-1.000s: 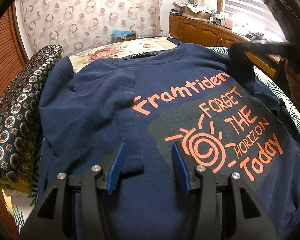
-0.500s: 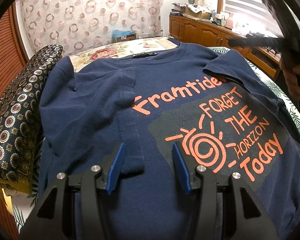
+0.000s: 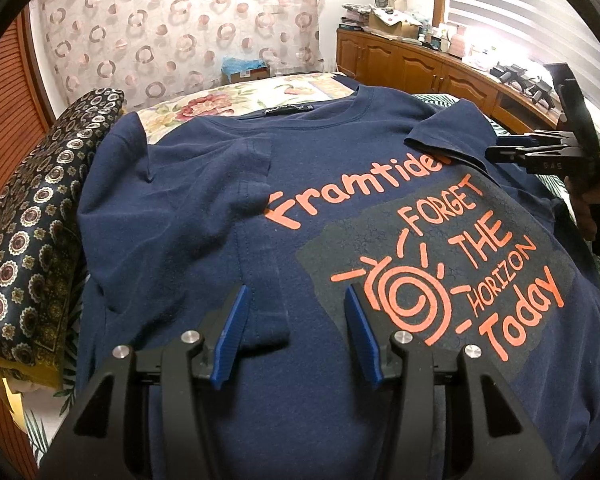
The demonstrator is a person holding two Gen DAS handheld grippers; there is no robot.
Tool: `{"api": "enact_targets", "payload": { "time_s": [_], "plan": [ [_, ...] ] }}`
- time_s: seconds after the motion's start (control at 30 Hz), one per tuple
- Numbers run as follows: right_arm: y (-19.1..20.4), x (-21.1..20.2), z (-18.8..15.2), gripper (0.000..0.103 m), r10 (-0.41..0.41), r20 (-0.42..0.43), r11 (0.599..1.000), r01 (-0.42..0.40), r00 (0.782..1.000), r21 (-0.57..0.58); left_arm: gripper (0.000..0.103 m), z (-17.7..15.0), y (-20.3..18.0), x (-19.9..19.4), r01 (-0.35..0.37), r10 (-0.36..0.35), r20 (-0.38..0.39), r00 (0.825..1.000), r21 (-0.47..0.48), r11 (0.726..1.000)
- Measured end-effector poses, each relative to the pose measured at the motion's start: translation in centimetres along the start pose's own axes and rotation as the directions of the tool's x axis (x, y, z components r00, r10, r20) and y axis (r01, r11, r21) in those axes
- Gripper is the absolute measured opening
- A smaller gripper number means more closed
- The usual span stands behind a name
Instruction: Fold small clothes
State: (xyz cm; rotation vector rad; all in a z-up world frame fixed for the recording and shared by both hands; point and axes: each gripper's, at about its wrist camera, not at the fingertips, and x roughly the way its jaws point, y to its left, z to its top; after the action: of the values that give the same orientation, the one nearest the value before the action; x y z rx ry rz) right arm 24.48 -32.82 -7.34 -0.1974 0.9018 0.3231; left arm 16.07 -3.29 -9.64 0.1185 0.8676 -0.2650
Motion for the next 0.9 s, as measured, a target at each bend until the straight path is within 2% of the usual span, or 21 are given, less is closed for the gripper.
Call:
{"api": "enact_targets", "payload": {
  "time_s": [0.1,0.2,0.3,0.47,0.6,0.77,0.9],
  "plan": [
    [-0.1,-0.1,-0.2,0.055,-0.007,0.016,1.000,0.007,1.000,0.004,0.050,0.1,0.5,-0.3,0.019,-0.019,0.005,1.000,-0.011,1.000],
    [0.4,-0.1,-0.4,0.059,-0.030,0.028,1.000,0.030,0.999,-0.008,0.050,0.5,1.4,-1.7,0.031,-0.030,0.044,0.999,-0.026,0.999],
    [0.1,0.0,-0.4,0.064,-0.031,0.023,0.999,0.031,0.999,0.009,0.050,1.6,2.4,-3.3,0.008,-0.006,0.080,0.997,-0.032,0.999],
    [-0.4,0.1,-0.4,0.066,-0.013,0.017,0.999,0.012,1.000,0.035,0.050,4.8,5.8,-5.1,-0.039,0.045,0.107,0.993,-0.056,0.998],
    [-0.5,0.1,-0.4,0.067,-0.014,0.017,0.999,0.013,1.000,0.035,0.050,6.8,8.6,-4.8,-0.099,0.105,0.101,0.989,-0.070,0.993],
    [-0.6,0.1,-0.4,0.068,-0.018,0.018,0.999,0.017,1.000,0.032,0.049,8.5,11.6,-3.1,-0.108,0.115,0.065,0.991,-0.110,0.988],
    [-0.6,0.1,-0.4,0.068,-0.017,0.018,0.999,0.017,1.000,0.032,0.044,9.3,12.6,-1.2,-0.120,0.124,0.028,0.992,-0.113,0.986]
  ]
}}
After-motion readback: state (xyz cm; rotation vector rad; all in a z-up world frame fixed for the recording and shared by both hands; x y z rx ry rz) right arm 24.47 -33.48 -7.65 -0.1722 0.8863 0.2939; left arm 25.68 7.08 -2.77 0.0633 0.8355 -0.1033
